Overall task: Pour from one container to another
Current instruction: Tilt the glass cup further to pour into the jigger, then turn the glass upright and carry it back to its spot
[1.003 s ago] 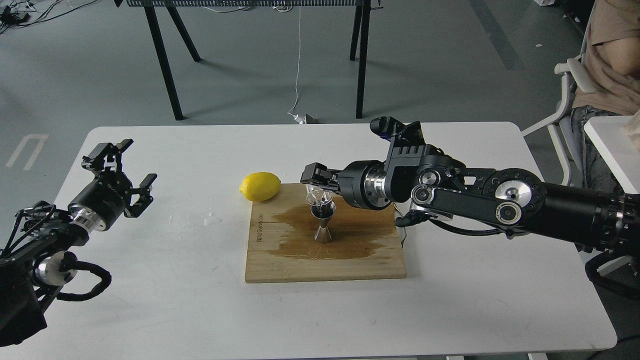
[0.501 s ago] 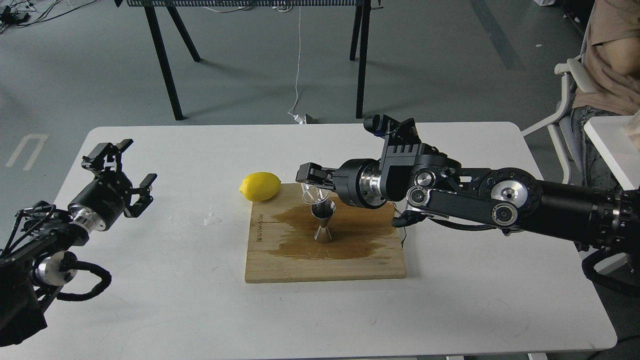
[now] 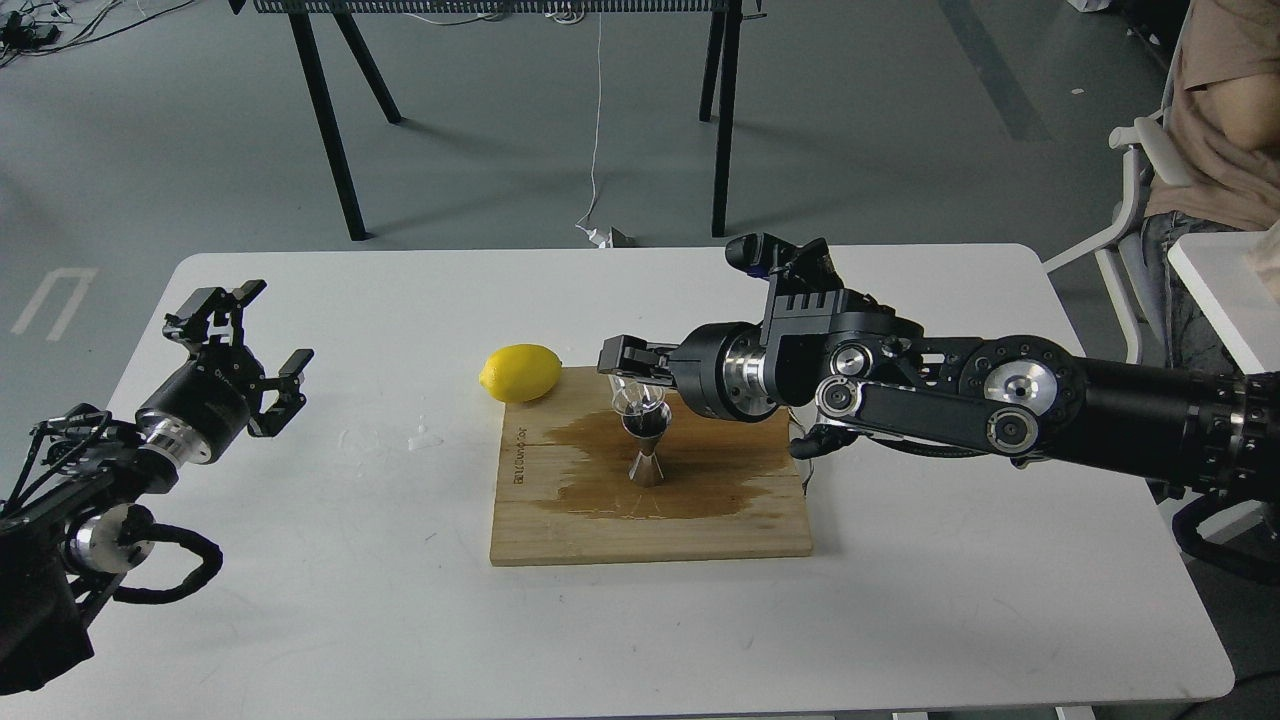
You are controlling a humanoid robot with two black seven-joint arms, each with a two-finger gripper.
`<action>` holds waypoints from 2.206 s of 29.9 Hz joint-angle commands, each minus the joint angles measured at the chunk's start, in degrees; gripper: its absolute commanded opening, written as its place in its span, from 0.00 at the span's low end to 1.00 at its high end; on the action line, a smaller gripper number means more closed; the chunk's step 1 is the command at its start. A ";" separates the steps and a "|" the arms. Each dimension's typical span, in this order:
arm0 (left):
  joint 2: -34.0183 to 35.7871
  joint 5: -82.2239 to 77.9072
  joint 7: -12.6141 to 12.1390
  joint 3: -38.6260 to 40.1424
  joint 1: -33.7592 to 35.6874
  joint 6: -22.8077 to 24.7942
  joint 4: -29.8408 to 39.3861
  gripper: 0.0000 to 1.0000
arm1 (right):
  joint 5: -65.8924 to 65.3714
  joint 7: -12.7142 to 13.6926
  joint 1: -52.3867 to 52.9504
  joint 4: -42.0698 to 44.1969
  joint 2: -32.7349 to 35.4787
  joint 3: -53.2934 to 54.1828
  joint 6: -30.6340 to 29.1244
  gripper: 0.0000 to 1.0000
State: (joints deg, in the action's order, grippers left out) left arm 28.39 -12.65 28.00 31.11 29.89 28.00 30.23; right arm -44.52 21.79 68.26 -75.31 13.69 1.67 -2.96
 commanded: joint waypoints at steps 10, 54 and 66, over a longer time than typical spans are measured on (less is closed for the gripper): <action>0.00 0.00 0.00 0.00 0.00 0.00 0.00 0.97 | -1.53 0.00 1.00 -0.01 0.10 -1.58 -0.03 0.46; -0.09 -0.09 0.00 0.00 -0.09 0.00 0.09 0.97 | 11.82 0.27 -15.68 3.68 5.02 25.29 1.03 0.46; -0.18 -0.09 0.00 -0.18 -0.09 0.00 0.09 0.97 | 29.13 0.35 -40.20 3.51 6.17 57.81 -0.20 0.46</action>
State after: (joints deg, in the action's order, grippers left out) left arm 28.21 -12.72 28.00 30.94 29.79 28.00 30.24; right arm -19.96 22.12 33.55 -71.63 19.77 52.12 -2.90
